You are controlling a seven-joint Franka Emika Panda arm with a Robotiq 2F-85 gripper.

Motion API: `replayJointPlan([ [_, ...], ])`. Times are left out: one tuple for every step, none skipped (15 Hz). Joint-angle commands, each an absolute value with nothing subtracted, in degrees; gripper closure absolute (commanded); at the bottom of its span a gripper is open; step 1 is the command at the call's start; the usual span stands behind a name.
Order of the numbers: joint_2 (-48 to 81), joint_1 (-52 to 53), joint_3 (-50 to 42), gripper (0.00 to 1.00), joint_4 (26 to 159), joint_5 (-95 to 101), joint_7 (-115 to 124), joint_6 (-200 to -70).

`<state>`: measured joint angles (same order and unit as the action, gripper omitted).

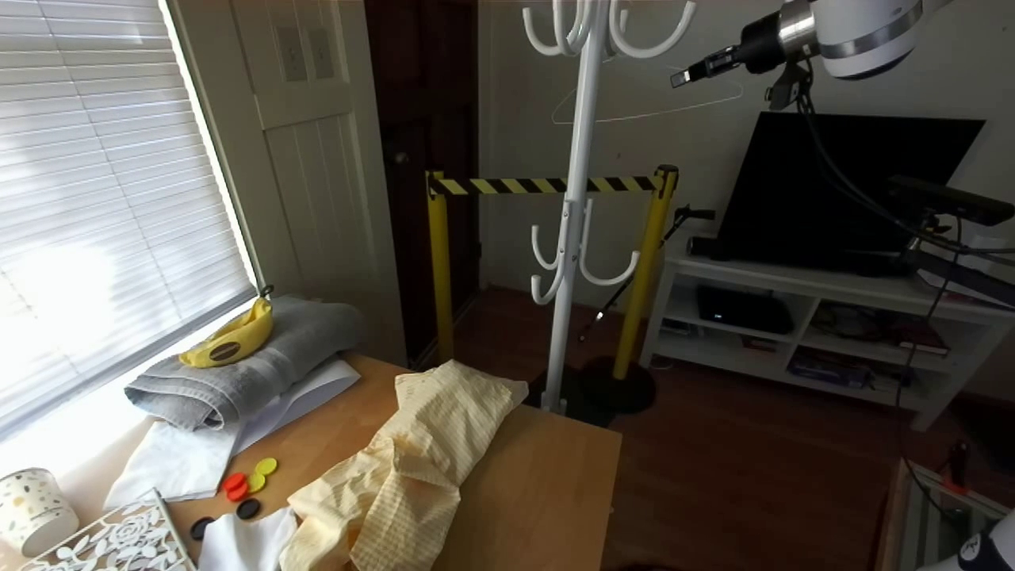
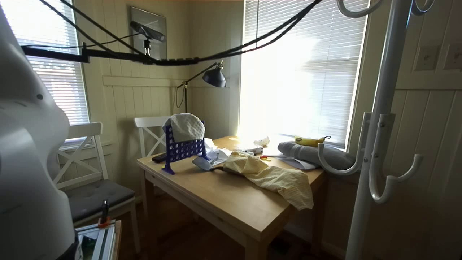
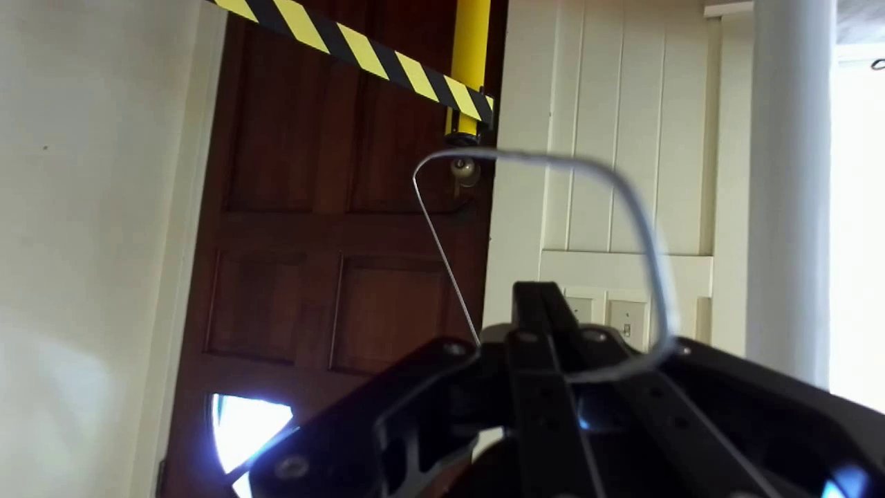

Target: Move the hanger to the bottom hook on the stand.

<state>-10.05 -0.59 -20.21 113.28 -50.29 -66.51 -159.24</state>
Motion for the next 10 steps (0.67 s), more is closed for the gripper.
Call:
replayJointPlan([
  [-3.1,-1.2,-21.4,1.00,104.5,-49.8,-62.5,-154.8],
  [-2.0,-1.3,-21.6,1.00,103.0,-49.8,-61.4,-154.4],
  [-1.2,-1.2,-21.7,1.00,102.3,-50.0,-60.8,-154.2],
  [-0.9,-1.3,-21.9,1.00,102.3,-50.0,-60.0,-154.6],
  [-0.7,-1.5,-22.1,1.00,102.8,-49.7,-59.0,-154.6],
  [-0.6,-1.8,-22.5,1.00,103.4,-49.8,-58.5,-153.1],
  [-0.5,-2.1,-23.0,1.00,104.3,-49.6,-57.9,-151.7],
  [-0.8,-2.3,-23.3,1.00,105.8,-48.5,-57.0,-151.6],
  [-0.9,-2.5,-23.6,1.00,107.0,-48.4,-57.2,-151.7],
  [-1.5,-2.7,-23.9,1.00,109.2,-48.0,-57.3,-152.0],
])
